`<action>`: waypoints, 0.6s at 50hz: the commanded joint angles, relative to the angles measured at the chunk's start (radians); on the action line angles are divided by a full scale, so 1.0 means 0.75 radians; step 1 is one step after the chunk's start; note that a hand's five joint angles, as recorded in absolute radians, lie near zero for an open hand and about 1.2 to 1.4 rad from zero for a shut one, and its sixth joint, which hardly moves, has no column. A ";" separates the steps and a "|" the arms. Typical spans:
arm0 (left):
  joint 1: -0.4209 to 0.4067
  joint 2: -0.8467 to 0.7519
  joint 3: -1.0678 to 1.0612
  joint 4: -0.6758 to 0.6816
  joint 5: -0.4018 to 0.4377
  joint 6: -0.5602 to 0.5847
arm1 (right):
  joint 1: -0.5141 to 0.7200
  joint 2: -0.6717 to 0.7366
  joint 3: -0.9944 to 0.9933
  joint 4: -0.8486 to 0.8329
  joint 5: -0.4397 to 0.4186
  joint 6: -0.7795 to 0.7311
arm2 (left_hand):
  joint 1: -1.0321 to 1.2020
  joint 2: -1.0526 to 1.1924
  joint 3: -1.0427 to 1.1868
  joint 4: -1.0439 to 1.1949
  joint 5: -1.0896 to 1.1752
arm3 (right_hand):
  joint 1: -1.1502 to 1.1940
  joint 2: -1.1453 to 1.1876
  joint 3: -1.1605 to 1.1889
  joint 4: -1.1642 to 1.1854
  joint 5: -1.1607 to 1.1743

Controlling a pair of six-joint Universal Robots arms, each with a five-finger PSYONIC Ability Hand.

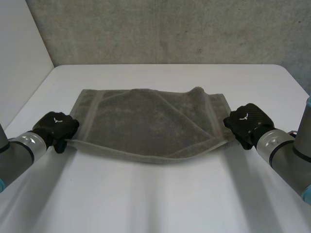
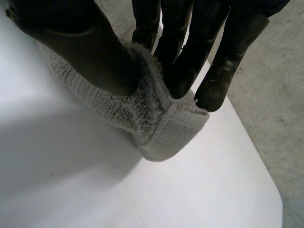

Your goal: Fold the towel.

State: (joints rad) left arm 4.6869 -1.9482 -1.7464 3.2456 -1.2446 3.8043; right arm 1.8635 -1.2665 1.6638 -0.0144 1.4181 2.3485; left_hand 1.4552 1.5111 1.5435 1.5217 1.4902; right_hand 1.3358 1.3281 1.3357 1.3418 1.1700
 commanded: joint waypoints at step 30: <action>0.065 0.661 -0.185 0.000 0.001 -0.274 | -0.204 -0.371 -0.210 0.557 -0.197 -0.051 | -0.079 -0.153 -0.196 -0.167 -0.358 | 0.081 0.091 0.081 0.073 0.069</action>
State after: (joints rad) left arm 4.7338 -1.4322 -1.8963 3.2418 -1.2400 3.6006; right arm 1.7171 -1.5470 1.5294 0.4022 1.2873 2.3098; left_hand 1.4552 1.5204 1.5451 1.5217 1.4902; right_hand 1.3371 1.3281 1.3362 1.3438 1.1701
